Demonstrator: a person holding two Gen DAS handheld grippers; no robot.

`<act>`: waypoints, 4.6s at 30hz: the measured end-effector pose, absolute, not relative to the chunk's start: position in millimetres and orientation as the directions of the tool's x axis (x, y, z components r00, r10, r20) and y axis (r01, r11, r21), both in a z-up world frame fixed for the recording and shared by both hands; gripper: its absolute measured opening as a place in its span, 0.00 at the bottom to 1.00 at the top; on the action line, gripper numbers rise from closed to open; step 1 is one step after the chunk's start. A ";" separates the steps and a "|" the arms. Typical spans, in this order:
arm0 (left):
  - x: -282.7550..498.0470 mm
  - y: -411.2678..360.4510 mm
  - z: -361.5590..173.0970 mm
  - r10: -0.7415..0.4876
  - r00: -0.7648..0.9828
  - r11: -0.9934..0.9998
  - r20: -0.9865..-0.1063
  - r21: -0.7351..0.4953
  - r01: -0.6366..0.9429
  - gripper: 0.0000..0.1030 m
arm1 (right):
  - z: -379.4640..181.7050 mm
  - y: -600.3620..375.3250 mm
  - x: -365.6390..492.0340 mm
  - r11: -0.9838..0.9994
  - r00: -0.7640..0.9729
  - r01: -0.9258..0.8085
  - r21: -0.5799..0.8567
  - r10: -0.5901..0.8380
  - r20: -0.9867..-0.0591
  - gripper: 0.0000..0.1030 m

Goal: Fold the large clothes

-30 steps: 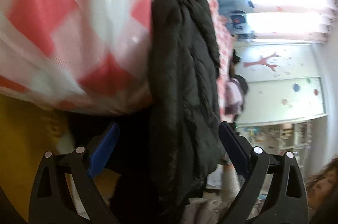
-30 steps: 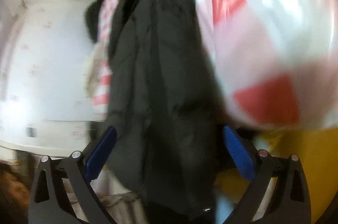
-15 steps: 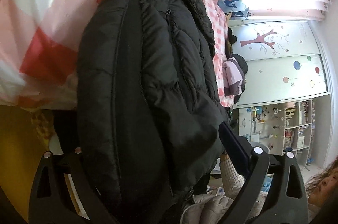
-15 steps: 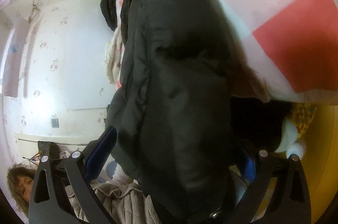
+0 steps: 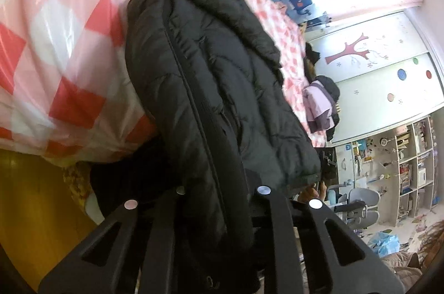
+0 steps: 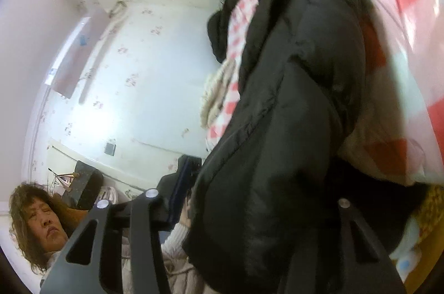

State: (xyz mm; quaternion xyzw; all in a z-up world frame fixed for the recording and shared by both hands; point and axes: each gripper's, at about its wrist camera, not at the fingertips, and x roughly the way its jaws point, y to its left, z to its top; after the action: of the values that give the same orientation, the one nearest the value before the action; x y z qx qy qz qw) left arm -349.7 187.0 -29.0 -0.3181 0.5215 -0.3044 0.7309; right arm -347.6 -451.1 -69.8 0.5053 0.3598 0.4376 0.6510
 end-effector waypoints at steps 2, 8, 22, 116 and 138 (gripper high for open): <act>-355.7 186.0 -19.7 -0.788 0.276 0.598 -0.550 -0.789 0.138 0.11 | -62.1 -453.6 -354.1 0.084 0.365 -0.229 0.970 0.931 0.005 0.44; -378.5 188.4 -22.4 -0.797 0.218 0.602 -0.564 -0.774 0.196 0.13 | -61.3 -453.6 -375.7 0.120 0.305 -0.231 0.965 0.951 -0.045 0.45; -382.8 191.1 -45.1 -0.712 0.323 0.686 -0.623 -0.716 0.131 0.22 | -106.0 -462.0 -365.0 0.174 0.409 -0.099 0.980 0.905 -0.120 0.39; -421.0 229.5 -21.0 -0.902 0.341 0.357 -0.264 -0.900 0.248 0.11 | -65.3 -444.8 -406.3 -0.085 0.481 -0.296 0.951 0.847 0.225 0.22; -321.6 246.0 76.2 -0.854 0.519 0.255 -0.043 -0.904 0.344 0.11 | 8.2 -453.9 -321.4 -0.169 0.445 -0.476 0.863 0.800 0.403 0.25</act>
State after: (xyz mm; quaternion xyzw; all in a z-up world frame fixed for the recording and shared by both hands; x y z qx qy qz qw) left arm -321.6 246.0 76.2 -0.4579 0.2783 -0.4036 0.7416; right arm -321.4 -453.9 8.2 0.5719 0.1415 0.5076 0.6287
